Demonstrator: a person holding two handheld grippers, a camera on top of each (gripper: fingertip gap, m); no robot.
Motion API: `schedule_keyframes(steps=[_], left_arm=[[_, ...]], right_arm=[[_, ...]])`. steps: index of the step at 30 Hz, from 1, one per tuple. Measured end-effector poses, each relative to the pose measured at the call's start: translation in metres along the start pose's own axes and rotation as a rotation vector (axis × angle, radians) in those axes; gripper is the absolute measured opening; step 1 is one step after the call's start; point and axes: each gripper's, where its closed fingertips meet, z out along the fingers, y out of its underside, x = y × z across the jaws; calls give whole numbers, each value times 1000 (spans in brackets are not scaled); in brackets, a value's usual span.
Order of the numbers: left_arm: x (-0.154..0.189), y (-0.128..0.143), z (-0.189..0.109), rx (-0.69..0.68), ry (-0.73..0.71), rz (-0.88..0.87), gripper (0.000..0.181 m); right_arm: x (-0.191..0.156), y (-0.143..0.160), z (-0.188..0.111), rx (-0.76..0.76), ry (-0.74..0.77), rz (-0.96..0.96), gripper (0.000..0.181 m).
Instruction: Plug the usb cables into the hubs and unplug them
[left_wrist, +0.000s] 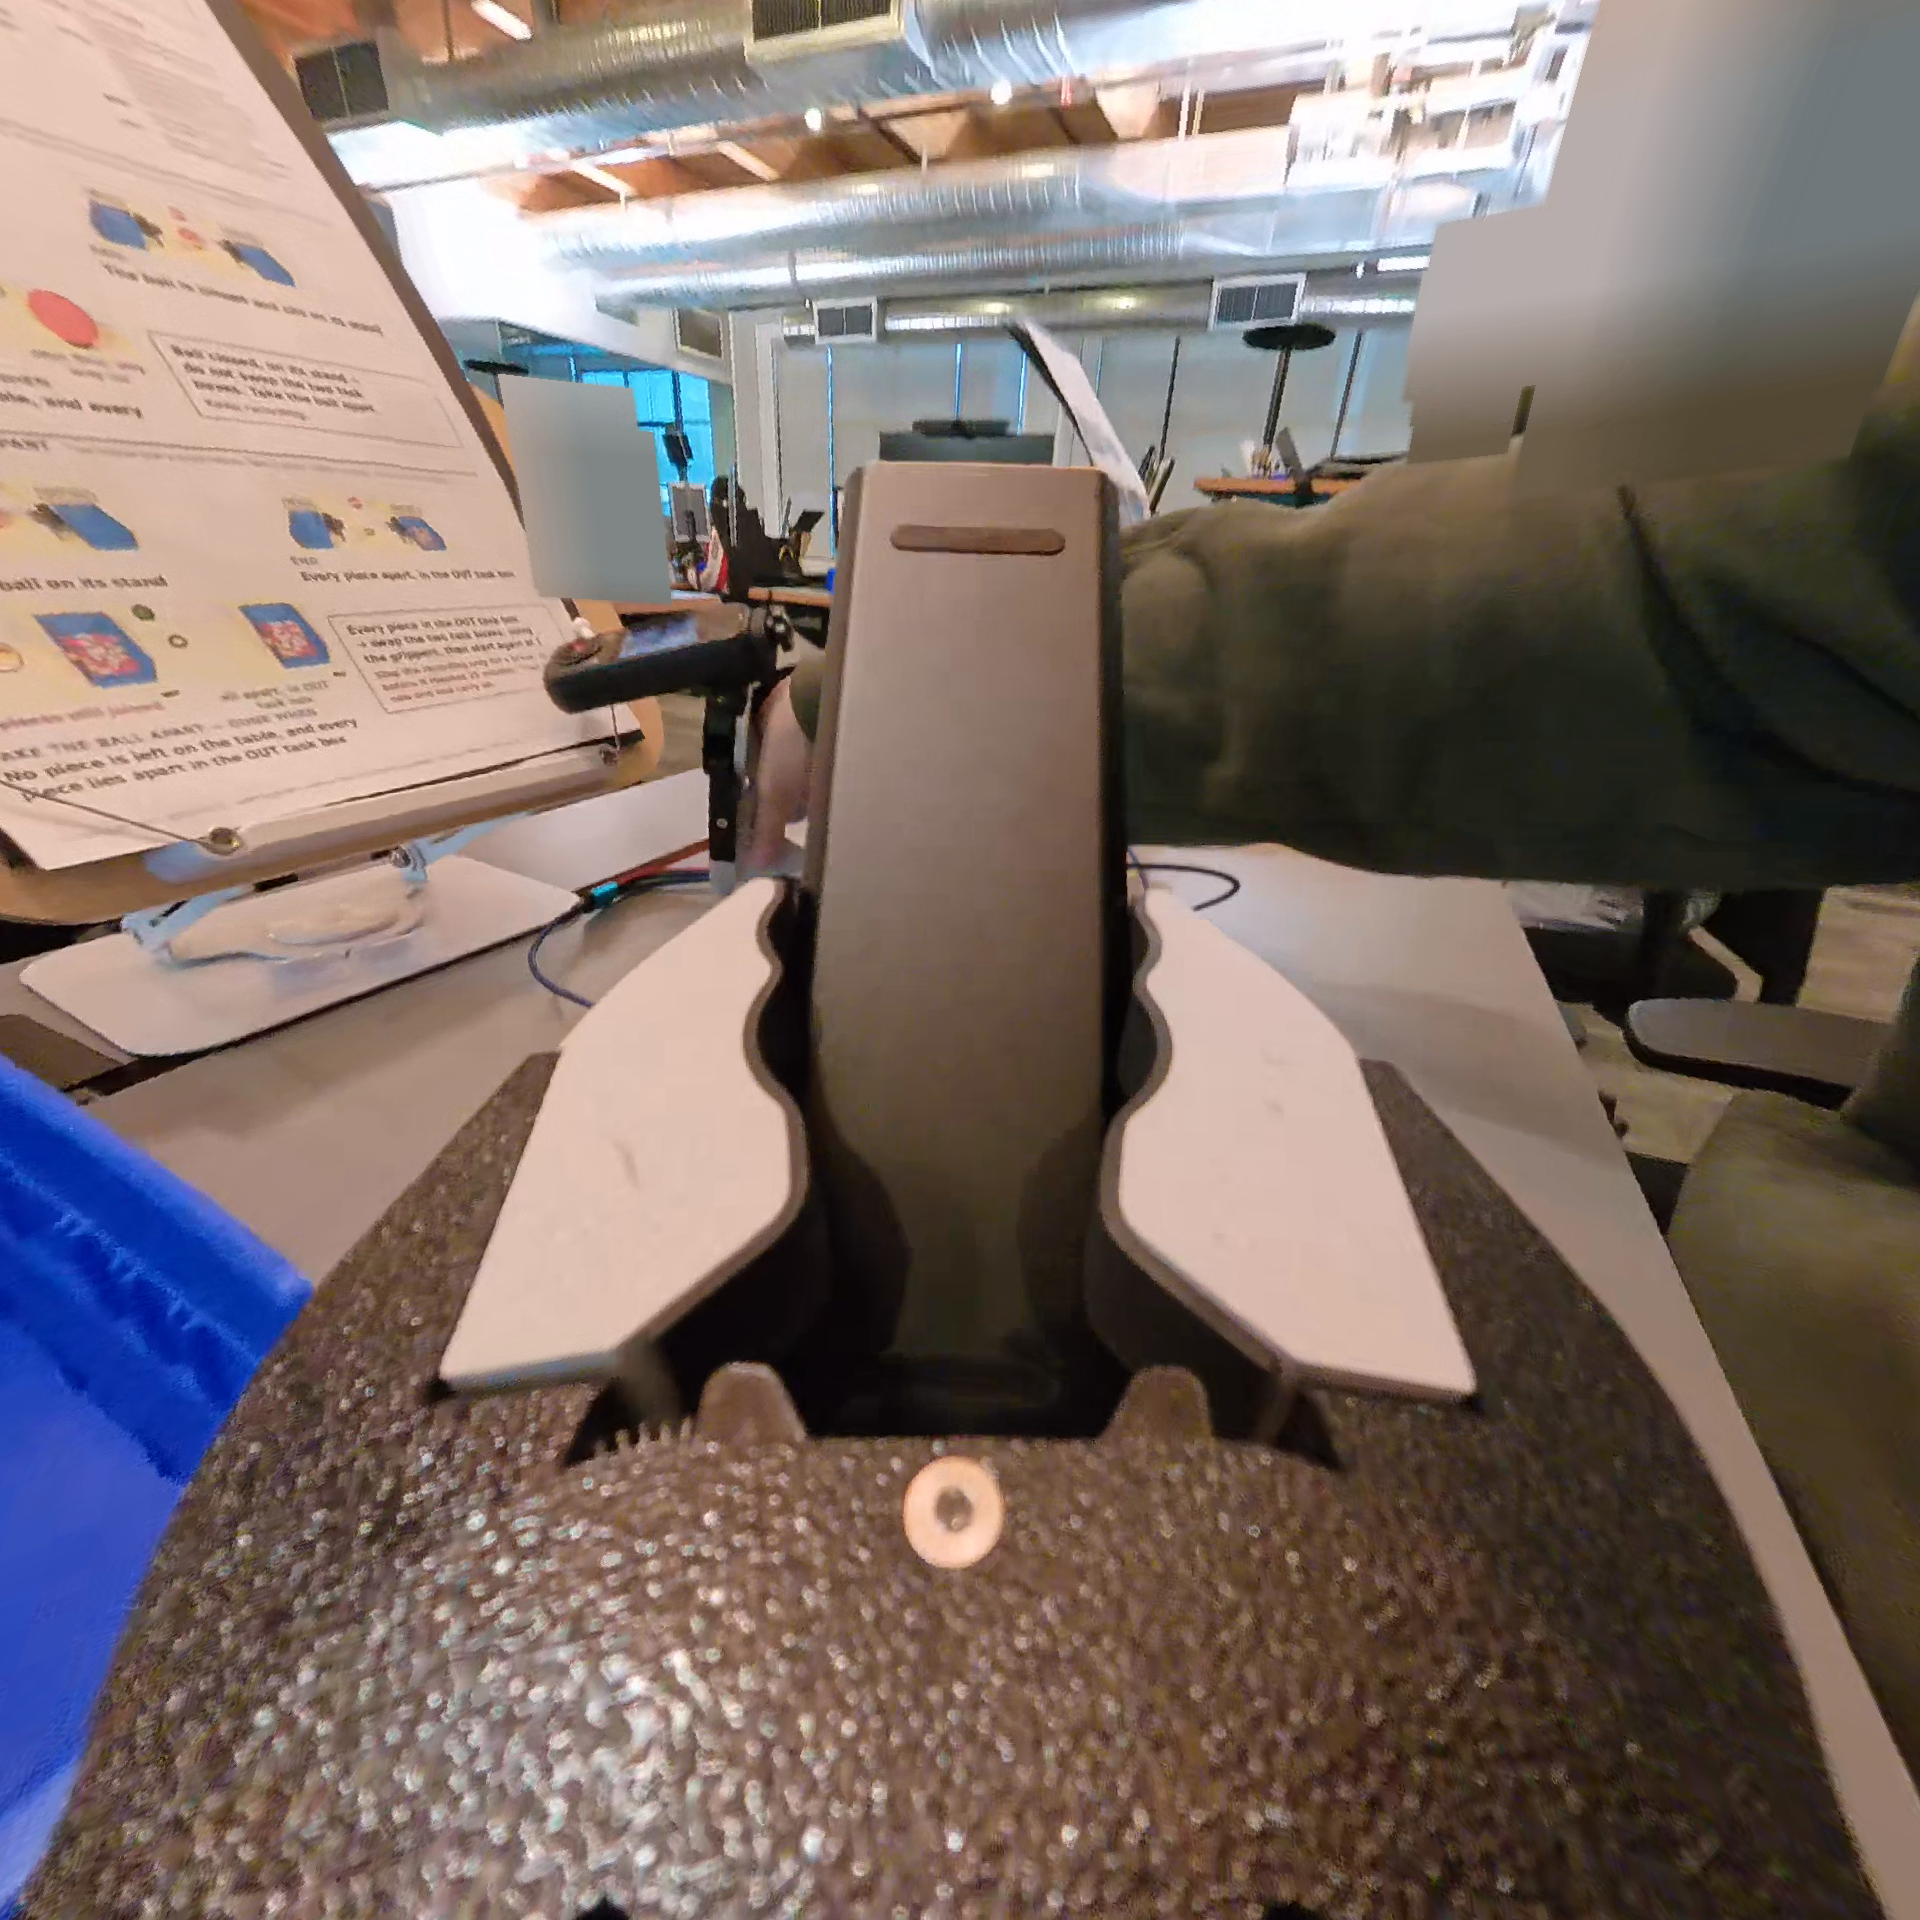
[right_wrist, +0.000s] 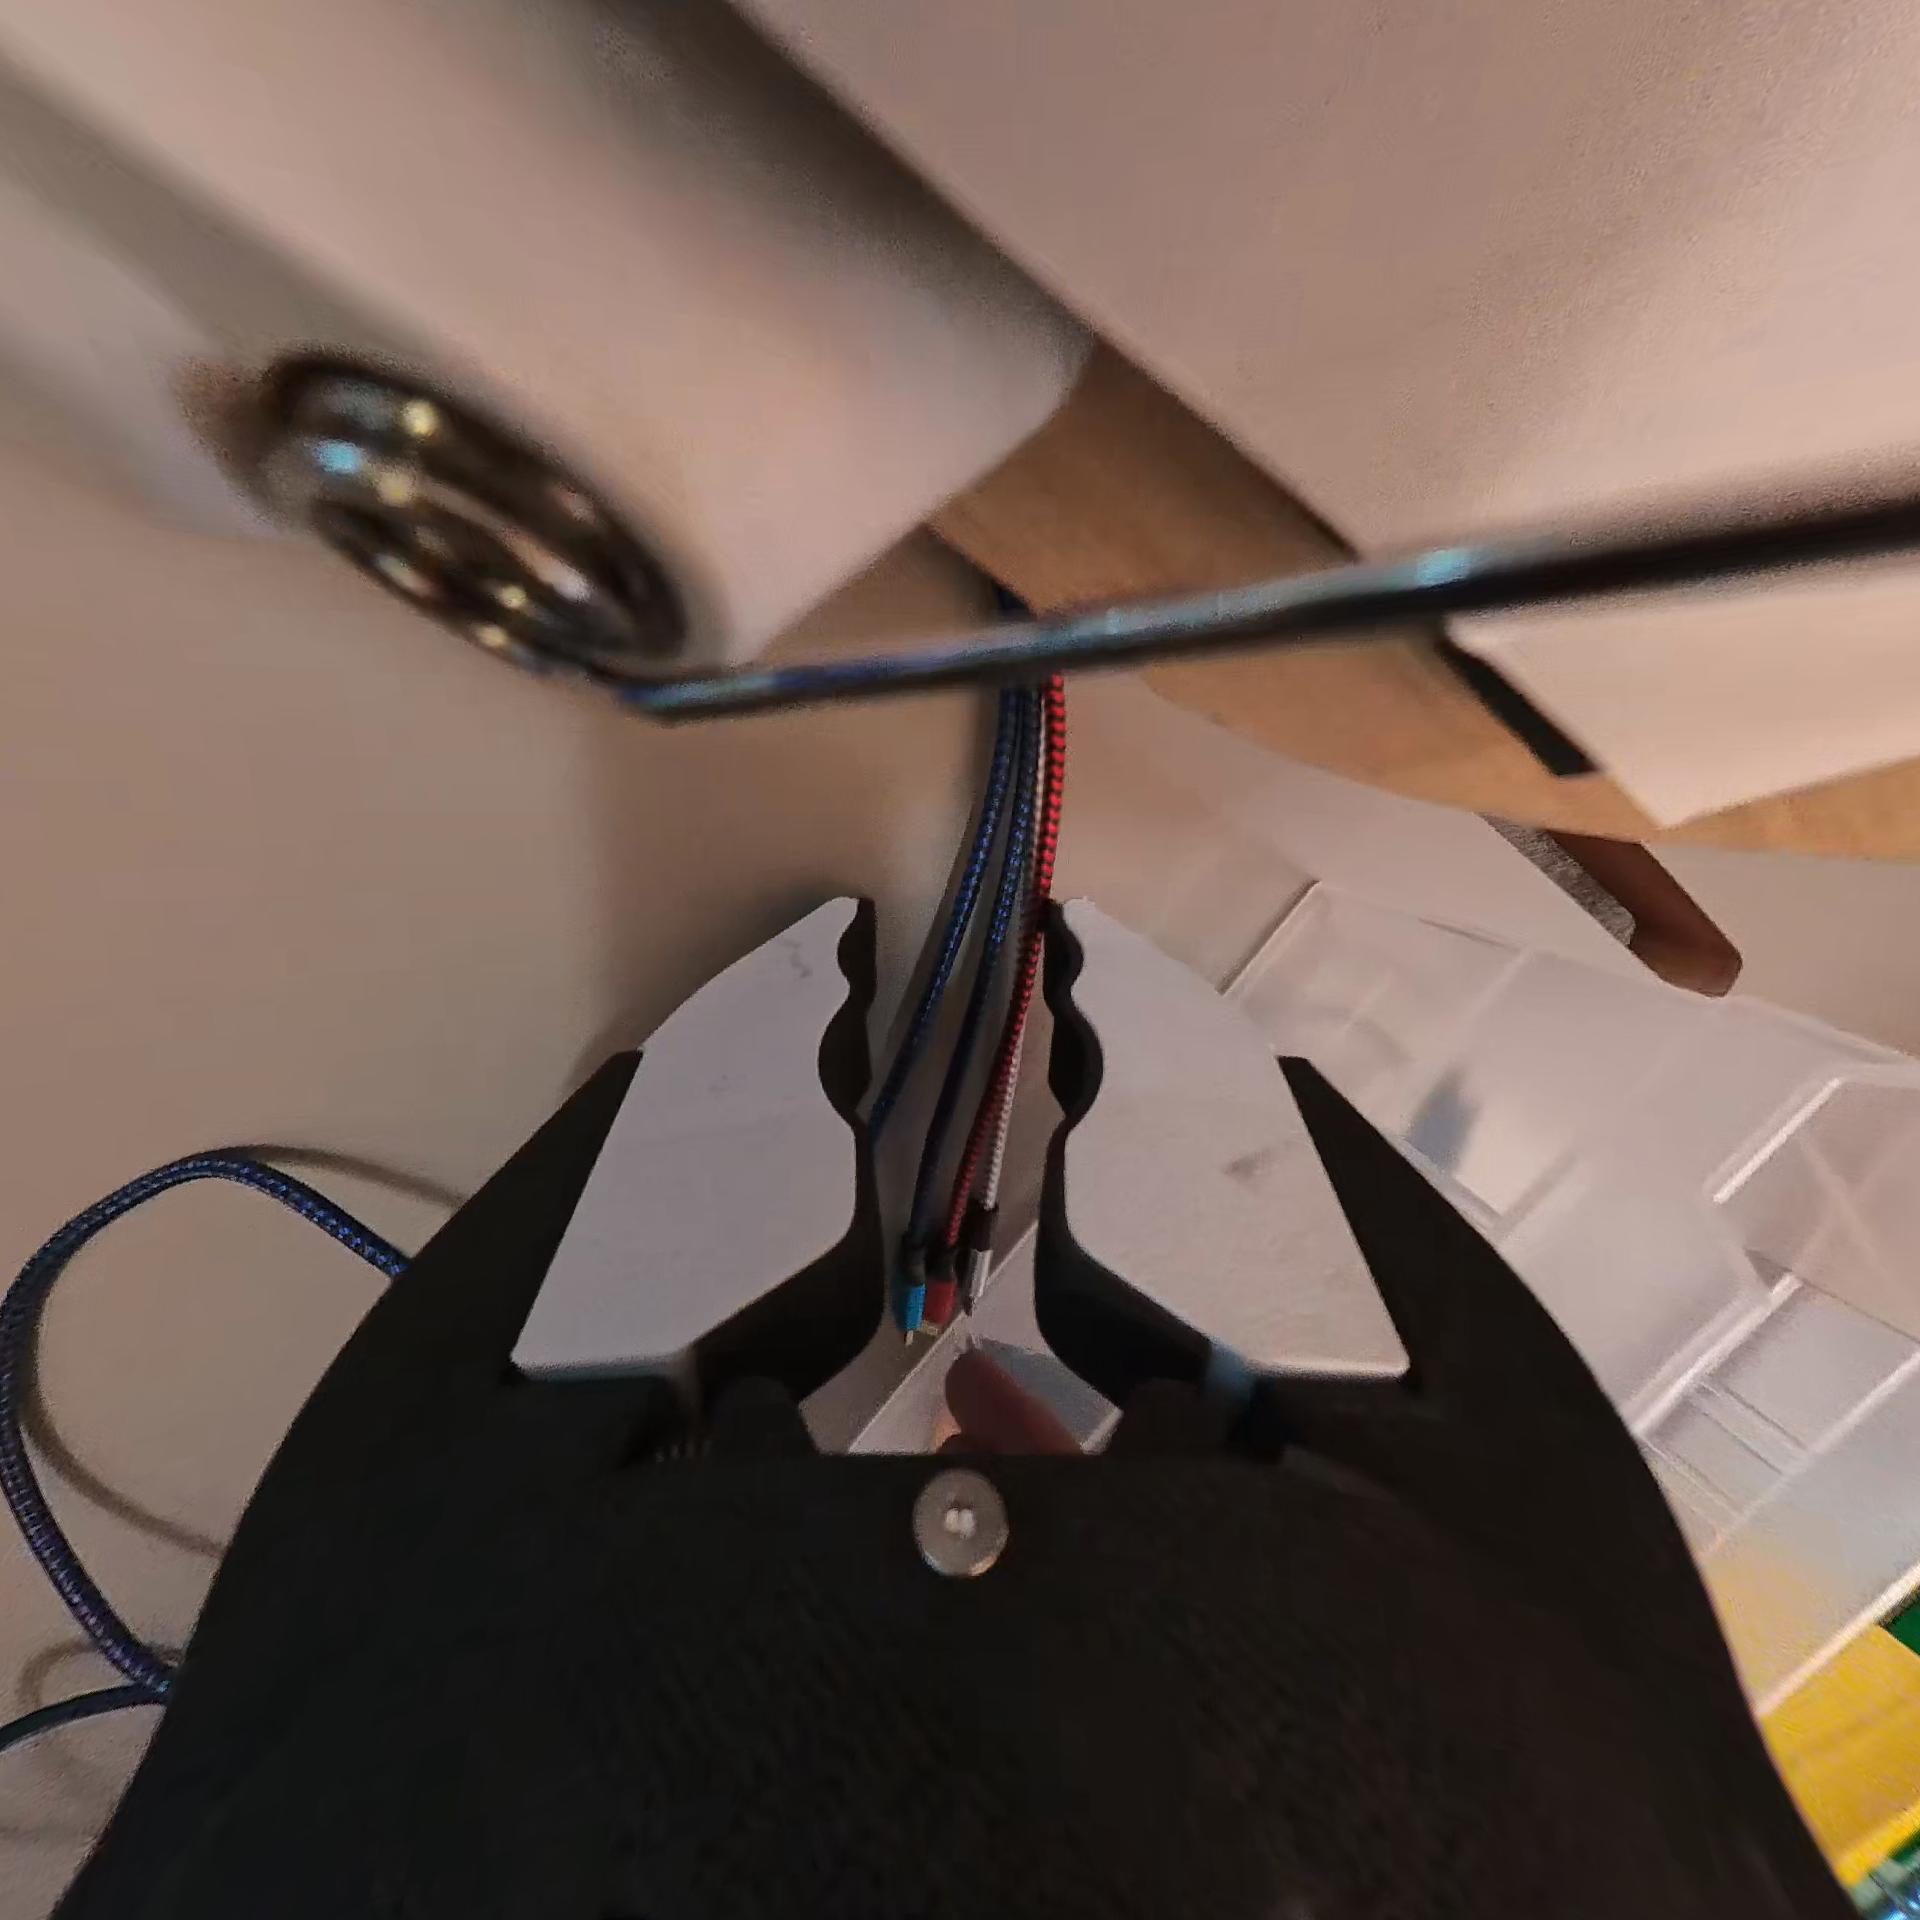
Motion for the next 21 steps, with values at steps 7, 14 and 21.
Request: schedule_keyframes(steps=[7, 14, 21], left_arm=[[2, -17, -10, 89, 13, 6, 58], [1, -16, -11, 72, -2, 18, 58], [2, -19, -12, 68, -7, 25, 58]], right_arm=[[-9, 7, 1, -50, -29, -70, 4], [-30, 6, -74, 167, -22, -345, 2], [45, 27, -233, 655, 62, -199, 3]])
